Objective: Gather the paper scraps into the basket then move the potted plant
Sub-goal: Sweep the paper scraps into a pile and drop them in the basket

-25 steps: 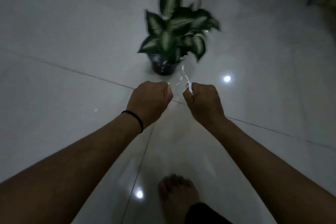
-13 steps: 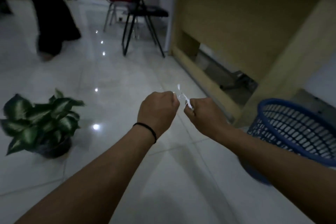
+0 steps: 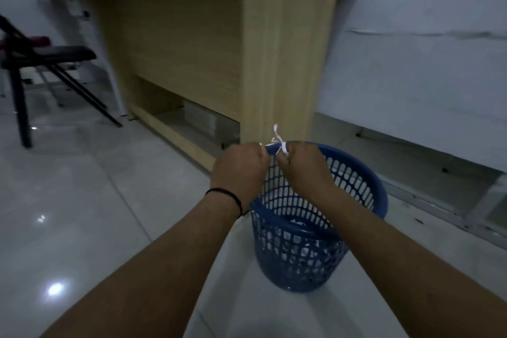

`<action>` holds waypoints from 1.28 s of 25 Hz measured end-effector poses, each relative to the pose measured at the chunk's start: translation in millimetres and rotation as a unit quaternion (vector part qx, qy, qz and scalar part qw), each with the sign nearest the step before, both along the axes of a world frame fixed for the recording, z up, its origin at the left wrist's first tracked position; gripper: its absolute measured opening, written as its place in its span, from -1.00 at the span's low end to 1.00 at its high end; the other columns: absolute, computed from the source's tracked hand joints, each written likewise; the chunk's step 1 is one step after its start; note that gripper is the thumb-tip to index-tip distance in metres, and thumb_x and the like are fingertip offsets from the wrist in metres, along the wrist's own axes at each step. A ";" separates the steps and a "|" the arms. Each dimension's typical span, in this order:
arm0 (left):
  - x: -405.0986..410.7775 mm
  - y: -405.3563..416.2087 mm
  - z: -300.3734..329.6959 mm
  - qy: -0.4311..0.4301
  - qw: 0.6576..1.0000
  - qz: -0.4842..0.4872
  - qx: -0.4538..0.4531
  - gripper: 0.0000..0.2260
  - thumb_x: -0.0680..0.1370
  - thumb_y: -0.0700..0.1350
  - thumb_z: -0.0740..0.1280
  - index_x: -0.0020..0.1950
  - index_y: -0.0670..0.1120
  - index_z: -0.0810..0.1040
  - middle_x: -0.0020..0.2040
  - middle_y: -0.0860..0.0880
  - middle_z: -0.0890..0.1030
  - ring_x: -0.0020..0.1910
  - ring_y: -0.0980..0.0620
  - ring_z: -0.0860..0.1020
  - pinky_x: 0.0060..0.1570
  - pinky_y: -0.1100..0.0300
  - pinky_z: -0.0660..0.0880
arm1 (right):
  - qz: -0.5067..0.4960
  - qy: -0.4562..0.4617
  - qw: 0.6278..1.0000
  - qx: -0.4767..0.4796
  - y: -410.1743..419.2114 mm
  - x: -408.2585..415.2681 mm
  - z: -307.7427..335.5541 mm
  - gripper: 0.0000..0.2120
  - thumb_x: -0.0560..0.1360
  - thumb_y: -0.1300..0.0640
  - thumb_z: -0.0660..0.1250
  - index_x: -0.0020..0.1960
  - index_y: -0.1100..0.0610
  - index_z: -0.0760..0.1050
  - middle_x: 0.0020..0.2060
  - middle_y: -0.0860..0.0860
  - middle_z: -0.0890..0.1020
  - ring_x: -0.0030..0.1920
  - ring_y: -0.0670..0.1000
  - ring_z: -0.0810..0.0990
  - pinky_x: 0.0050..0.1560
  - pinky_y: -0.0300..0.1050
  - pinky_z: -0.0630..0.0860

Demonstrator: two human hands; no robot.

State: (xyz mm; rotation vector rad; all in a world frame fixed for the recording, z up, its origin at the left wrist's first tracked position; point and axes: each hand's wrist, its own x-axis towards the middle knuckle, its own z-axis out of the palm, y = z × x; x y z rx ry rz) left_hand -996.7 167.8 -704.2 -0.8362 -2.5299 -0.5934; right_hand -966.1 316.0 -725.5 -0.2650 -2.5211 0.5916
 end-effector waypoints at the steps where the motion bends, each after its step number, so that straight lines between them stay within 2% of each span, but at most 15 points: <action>1: -0.2 9.1 -7.0 -0.024 1.000 0.000 0.006 -0.71 0.63 -0.15 0.17 -0.24 -0.18 0.51 -0.28 -0.15 0.60 -0.31 -0.14 0.55 -0.29 0.03 0.53 | -0.013 -0.016 1.000 -0.004 10.9 2.8 -4.1 -0.55 0.66 0.10 0.17 -0.41 0.06 0.27 -0.47 -0.05 0.38 -0.45 -0.07 0.34 -0.34 -0.11 0.22; 4: 5.5 26.9 -29.0 -0.067 0.997 -0.032 -0.003 -0.79 0.44 -0.38 0.42 -0.37 -0.24 0.51 -0.46 -0.17 0.53 -0.52 -0.14 0.52 -0.55 0.06 0.51 | -0.018 -0.152 0.988 0.019 31.4 11.0 -15.2 -0.61 0.68 0.00 0.09 -0.21 0.17 0.47 -0.21 0.10 0.60 -0.29 0.03 0.48 -0.21 -0.09 0.36; 5: 6.4 31.8 -31.6 -0.089 0.995 -0.032 -0.013 -0.83 0.45 -0.36 0.41 -0.33 -0.24 0.52 -0.43 -0.17 0.54 -0.49 -0.12 0.52 -0.52 0.08 0.51 | -0.013 -0.216 0.976 0.013 34.9 13.7 -18.3 -0.55 0.68 -0.12 0.04 -0.08 0.17 0.52 -0.06 0.13 0.64 -0.17 0.08 0.55 -0.14 -0.09 0.42; 7: 9.0 42.0 -29.1 -0.092 0.995 -0.017 0.016 -0.80 0.60 -0.14 0.22 -0.19 -0.17 0.50 -0.26 -0.15 0.58 -0.30 -0.13 0.53 -0.26 0.03 0.54 | -0.022 -0.314 0.949 0.002 35.0 22.0 -22.9 -0.27 0.59 -0.38 -0.09 0.18 0.18 0.56 0.20 0.15 0.59 0.14 0.17 0.57 0.12 0.00 0.48; 8: 6.9 47.4 -28.4 -0.065 0.997 -0.004 0.035 -0.75 0.63 -0.07 0.14 -0.19 -0.11 0.46 -0.23 -0.14 0.57 -0.24 -0.15 0.53 -0.18 0.00 0.54 | -0.042 -0.329 0.943 0.020 35.1 26.3 -25.4 -0.21 0.58 -0.40 -0.11 0.29 0.20 0.53 0.31 0.18 0.53 0.26 0.21 0.51 0.26 0.10 0.44; 9: 6.3 51.7 -29.1 -0.052 0.998 -0.001 0.040 -0.72 0.64 -0.04 0.10 -0.23 -0.08 0.42 -0.25 -0.12 0.57 -0.24 -0.14 0.52 -0.15 -0.01 0.54 | -0.064 -0.319 0.945 0.045 35.1 29.8 -28.2 -0.27 0.61 -0.34 -0.08 0.34 0.21 0.49 0.36 0.20 0.49 0.33 0.23 0.46 0.35 0.18 0.37; 11: 9.2 59.8 -29.2 -0.045 0.997 -0.026 0.056 -0.62 0.66 -0.07 0.09 -0.35 -0.11 0.36 -0.37 -0.07 0.49 -0.32 -0.08 0.48 -0.19 -0.04 0.53 | -0.086 -0.253 0.962 0.064 36.8 34.8 -31.6 -0.57 0.66 -0.11 0.10 0.22 0.21 0.51 0.23 0.19 0.56 0.25 0.21 0.50 0.29 0.12 0.41; 13: 10.1 65.1 -30.7 -0.051 0.996 -0.043 0.063 -0.62 0.67 -0.08 0.08 -0.32 -0.13 0.42 -0.36 -0.09 0.50 -0.32 -0.08 0.48 -0.18 -0.05 0.52 | -0.094 -0.191 0.976 0.035 41.3 40.6 -35.2 -0.77 0.62 0.01 0.26 -0.07 0.17 0.47 -0.11 0.12 0.59 0.02 0.15 0.59 -0.06 -0.06 0.45; 16: 5.9 72.2 -32.7 -0.074 0.995 -0.033 0.059 -0.63 0.67 -0.06 0.06 -0.23 -0.16 0.47 -0.30 -0.11 0.53 -0.30 -0.08 0.49 -0.25 0.04 0.43 | -0.130 -0.139 0.982 0.018 41.3 48.6 -34.1 -0.63 0.57 -0.10 0.32 -0.28 0.10 0.36 -0.37 0.00 0.44 -0.25 0.06 0.54 -0.28 -0.12 0.38; 20: 9.6 79.3 -40.4 -0.121 0.985 -0.068 0.103 -0.55 0.69 -0.06 0.04 -0.40 -0.08 0.33 -0.44 -0.04 0.42 -0.47 0.06 0.35 -0.38 0.15 0.27 | -0.162 -0.133 0.977 0.049 40.4 60.7 -36.2 -0.57 0.58 -0.18 0.24 -0.32 0.08 0.36 -0.41 -0.03 0.44 -0.34 0.01 0.50 -0.45 -0.16 0.24; 22: 7.7 83.4 -41.1 -0.134 0.981 -0.085 0.115 -0.55 0.69 -0.06 0.05 -0.41 -0.07 0.31 -0.45 -0.04 0.40 -0.47 0.04 0.34 -0.40 0.16 0.27 | -0.153 -0.135 0.978 0.049 39.8 66.1 -42.5 -0.60 0.58 -0.16 0.25 -0.30 0.09 0.40 -0.41 -0.03 0.47 -0.35 -0.01 0.52 -0.47 -0.19 0.21; 25: 7.5 90.4 -41.8 -0.115 0.984 -0.074 0.118 -0.57 0.70 -0.01 0.01 -0.36 -0.05 0.32 -0.42 -0.01 0.41 -0.45 0.07 0.35 -0.36 0.16 0.25 | -0.142 -0.142 0.979 0.038 38.3 72.3 -49.4 -0.60 0.57 -0.14 0.26 -0.34 0.07 0.36 -0.43 -0.06 0.45 -0.43 -0.09 0.41 -0.48 -0.21 0.18; 27: 2.5 95.2 -51.6 -0.130 0.986 -0.077 0.068 -0.55 0.69 0.08 -0.07 -0.24 -0.06 0.42 -0.32 -0.03 0.51 -0.36 0.04 0.44 -0.28 0.15 0.33 | -0.143 -0.137 0.980 0.034 37.2 73.3 -50.6 -0.61 0.57 -0.12 0.25 -0.34 0.06 0.35 -0.43 -0.06 0.44 -0.43 -0.11 0.39 -0.48 -0.21 0.18; 30: -0.7 93.6 -60.2 -0.181 0.975 -0.077 -0.102 -0.34 0.60 0.27 -0.23 0.14 -0.07 0.55 0.08 -0.12 0.61 0.04 -0.12 0.53 0.16 -0.02 0.45 | -0.149 -0.134 0.979 0.031 36.6 71.8 -51.0 -0.64 0.57 -0.13 0.23 -0.28 0.08 0.42 -0.37 -0.04 0.49 -0.37 -0.05 0.47 -0.42 -0.18 0.27; 32: 2.7 88.3 -56.7 -0.178 0.961 -0.070 -0.199 -0.46 0.66 0.14 -0.13 0.16 -0.13 0.55 0.10 -0.17 0.60 0.08 -0.17 0.54 0.20 -0.07 0.45 | -0.151 -0.124 0.981 0.021 36.5 72.0 -51.9 -0.65 0.57 -0.10 0.24 -0.29 0.09 0.45 -0.38 -0.02 0.51 -0.34 -0.01 0.52 -0.38 -0.16 0.33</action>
